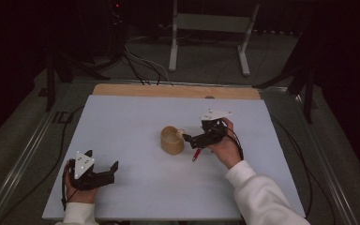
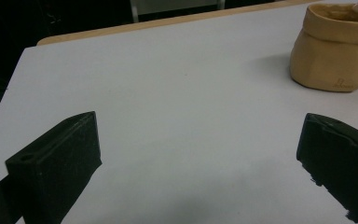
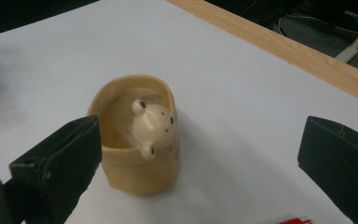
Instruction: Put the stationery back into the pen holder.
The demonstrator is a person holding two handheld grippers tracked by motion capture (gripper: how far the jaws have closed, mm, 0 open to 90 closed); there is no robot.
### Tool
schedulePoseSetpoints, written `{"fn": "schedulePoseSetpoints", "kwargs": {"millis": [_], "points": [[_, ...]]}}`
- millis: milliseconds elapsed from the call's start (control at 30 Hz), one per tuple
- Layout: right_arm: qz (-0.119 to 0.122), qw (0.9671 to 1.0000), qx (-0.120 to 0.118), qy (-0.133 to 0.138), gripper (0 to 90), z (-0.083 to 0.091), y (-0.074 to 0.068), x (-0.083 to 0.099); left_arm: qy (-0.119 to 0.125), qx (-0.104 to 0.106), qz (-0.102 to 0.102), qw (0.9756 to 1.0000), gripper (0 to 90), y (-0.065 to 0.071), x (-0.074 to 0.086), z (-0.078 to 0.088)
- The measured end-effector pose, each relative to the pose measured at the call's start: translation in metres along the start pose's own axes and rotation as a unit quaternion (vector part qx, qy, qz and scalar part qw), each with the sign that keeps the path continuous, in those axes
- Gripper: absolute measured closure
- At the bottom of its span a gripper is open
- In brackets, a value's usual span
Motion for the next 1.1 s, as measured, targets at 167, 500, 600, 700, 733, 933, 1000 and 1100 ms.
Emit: {"fn": "schedulePoseSetpoints", "kwargs": {"millis": [167,500,600,700,733,933,1000,1100], "points": [[-0.001,1.0,0.003,-0.006,0.2,0.004,0.007,0.003,-0.001,-0.001,-0.002,1.0,0.2,0.001,0.0,0.0],[-0.01,0.9995,0.007,-0.029,2.9,0.009,0.018,0.015,-0.002,0.0,-0.003,1.0,0.2,0.001,0.0,-0.001],[-0.011,0.9992,0.01,-0.036,2.9,0.009,0.02,0.02,-0.003,0.0,-0.003,1.0,0.2,0.002,0.001,-0.001],[-0.011,0.9987,0.013,-0.049,2.9,0.01,0.022,0.025,-0.003,0.0,-0.004,1.0,0.2,0.002,0.0,-0.001],[-0.012,0.9985,0.013,-0.051,2.9,0.01,0.022,0.026,-0.003,0.0,-0.003,1.0,0.2,0.002,0.001,-0.001],[-0.017,0.9977,0.021,-0.062,2.9,0.009,0.022,0.032,-0.003,0.0,-0.003,1.0,0.2,0.002,0.001,-0.001],[-0.026,0.9971,0.025,-0.067,2.9,0.008,0.024,0.034,-0.003,0.001,-0.004,1.0,0.2,0.003,0.001,-0.001],[-0.034,0.9963,0.033,-0.072,2.9,0.005,0.026,0.037,-0.003,0.0,-0.003,1.0,0.2,0.002,0.001,-0.001]]}}
Point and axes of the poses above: each handheld gripper's, and its own axes: z roughly backward along the jaws, x roughly out of its underside, y roughly to its right, the point moved 6 cm from there along -z, roughly forward along the jaws, and after that the axes turned 5 degrees about y, right-handed, at the moved point
